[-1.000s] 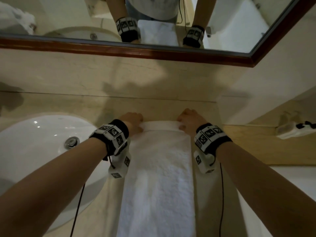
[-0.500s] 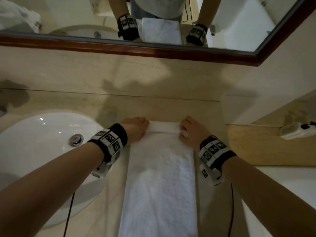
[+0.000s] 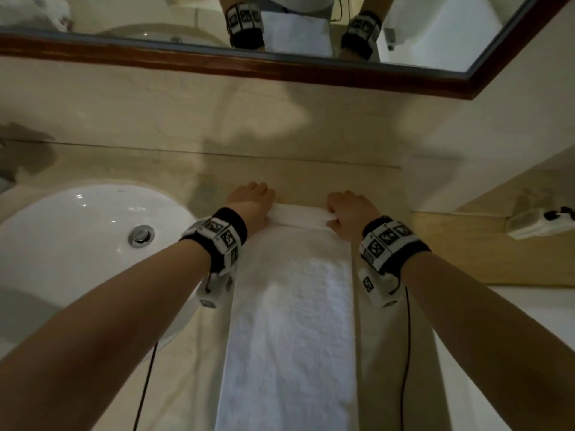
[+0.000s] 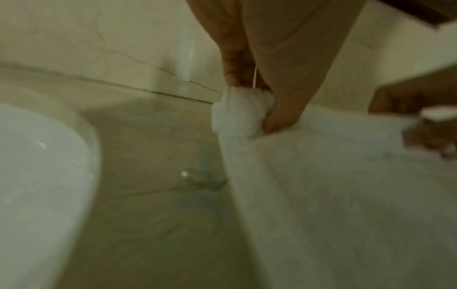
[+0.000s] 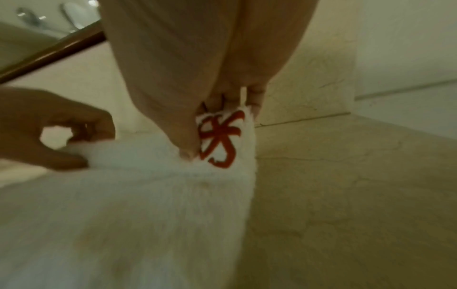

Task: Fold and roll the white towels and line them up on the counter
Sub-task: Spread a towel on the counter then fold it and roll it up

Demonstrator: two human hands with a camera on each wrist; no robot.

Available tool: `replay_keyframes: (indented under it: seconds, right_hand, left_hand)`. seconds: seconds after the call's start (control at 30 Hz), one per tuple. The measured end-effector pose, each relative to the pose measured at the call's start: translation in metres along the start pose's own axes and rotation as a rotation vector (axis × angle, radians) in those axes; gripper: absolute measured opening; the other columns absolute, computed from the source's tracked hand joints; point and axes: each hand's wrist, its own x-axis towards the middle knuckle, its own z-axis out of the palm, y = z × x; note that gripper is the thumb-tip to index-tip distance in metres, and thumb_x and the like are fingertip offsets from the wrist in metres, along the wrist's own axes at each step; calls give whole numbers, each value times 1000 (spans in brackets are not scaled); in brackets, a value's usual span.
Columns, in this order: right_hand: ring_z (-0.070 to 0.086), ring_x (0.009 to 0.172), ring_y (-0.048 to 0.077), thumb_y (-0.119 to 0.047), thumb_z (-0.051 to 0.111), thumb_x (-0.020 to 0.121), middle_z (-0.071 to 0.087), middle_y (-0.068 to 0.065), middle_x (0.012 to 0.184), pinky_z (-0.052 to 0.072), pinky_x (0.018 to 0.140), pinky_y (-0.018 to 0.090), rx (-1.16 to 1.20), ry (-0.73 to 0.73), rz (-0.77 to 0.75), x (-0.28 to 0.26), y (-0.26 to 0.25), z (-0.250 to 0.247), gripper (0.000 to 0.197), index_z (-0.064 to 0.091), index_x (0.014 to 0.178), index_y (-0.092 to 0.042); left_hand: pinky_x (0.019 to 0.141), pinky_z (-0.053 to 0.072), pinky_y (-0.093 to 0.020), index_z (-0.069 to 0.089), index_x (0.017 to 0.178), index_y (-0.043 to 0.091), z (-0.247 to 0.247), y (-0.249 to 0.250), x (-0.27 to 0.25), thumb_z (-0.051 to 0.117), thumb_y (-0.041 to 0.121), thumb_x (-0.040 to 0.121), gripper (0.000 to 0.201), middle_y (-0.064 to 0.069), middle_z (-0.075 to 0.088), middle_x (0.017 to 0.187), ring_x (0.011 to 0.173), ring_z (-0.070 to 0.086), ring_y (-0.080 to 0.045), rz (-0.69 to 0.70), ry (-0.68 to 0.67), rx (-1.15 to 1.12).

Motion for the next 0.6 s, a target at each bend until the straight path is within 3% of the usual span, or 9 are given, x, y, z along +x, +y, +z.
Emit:
replay_keyframes:
  seconds: [0.07,0.1,0.17,0.2,0.27,0.33,0.4,0.5,0.6]
  right_hand:
    - [51,101,28,-17,60,85,55,10,107,38,81,34,-9,111,-79,-13,-5,8,24,52,105,-6]
    - [55,93,31,-11,68,78,58,13,101,44,77,36,10,129,-125,-19,-7,15,24,56,98,-3]
    - [60,76,33,-2,77,64,61,17,90,50,66,37,102,179,-192,-35,-9,29,25,59,82,0]
    - [60,77,32,-3,76,66,60,16,91,48,67,34,159,153,-188,-42,-10,32,22,60,80,0]
    - [57,84,24,-12,69,79,59,9,97,43,71,27,276,140,-128,-49,-7,29,14,63,87,-2]
    - [55,86,19,-17,67,84,57,5,97,46,77,28,422,125,-28,-46,1,22,17,63,96,-5]
    - [52,93,20,-24,69,83,52,6,106,46,88,32,452,38,73,-36,5,13,35,57,112,-9]
    - [41,116,26,-38,60,88,46,7,126,34,99,36,144,-170,82,-22,2,10,47,49,128,-15]
    - [39,118,25,-38,53,91,49,5,126,30,99,36,-5,-151,32,-19,-2,9,41,49,125,-15]
  left_hand:
    - [61,50,-33,63,92,0,7,1,-15,82,16,64,37,-16,62,92,79,61,-33,91,37,78]
    - [56,50,-31,65,84,1,13,2,-22,85,15,59,35,-15,63,85,71,62,-31,128,70,124]
    - [75,50,-34,60,102,2,21,5,-30,66,18,80,27,-15,59,106,93,58,-30,156,-33,100]
    - [84,47,-36,54,113,2,24,5,-33,52,19,90,28,-14,53,118,105,53,-30,135,-79,63]
    - [90,44,-36,47,122,4,22,2,-36,39,19,96,32,-15,48,128,111,51,-31,99,-50,-85]
    - [92,44,-35,39,134,7,18,-1,-34,42,17,97,38,-16,38,138,111,54,-35,2,-66,-255]
    - [94,43,-32,33,142,13,17,-2,-30,50,21,95,51,-12,29,142,112,55,-34,-74,-122,-338]
    - [91,45,-34,39,139,19,17,-3,-29,52,33,93,50,-7,37,136,112,55,-30,-115,-164,-254]
    - [87,46,-36,45,130,22,18,-2,-29,54,38,90,45,-4,47,126,115,53,-25,-112,-34,-92]
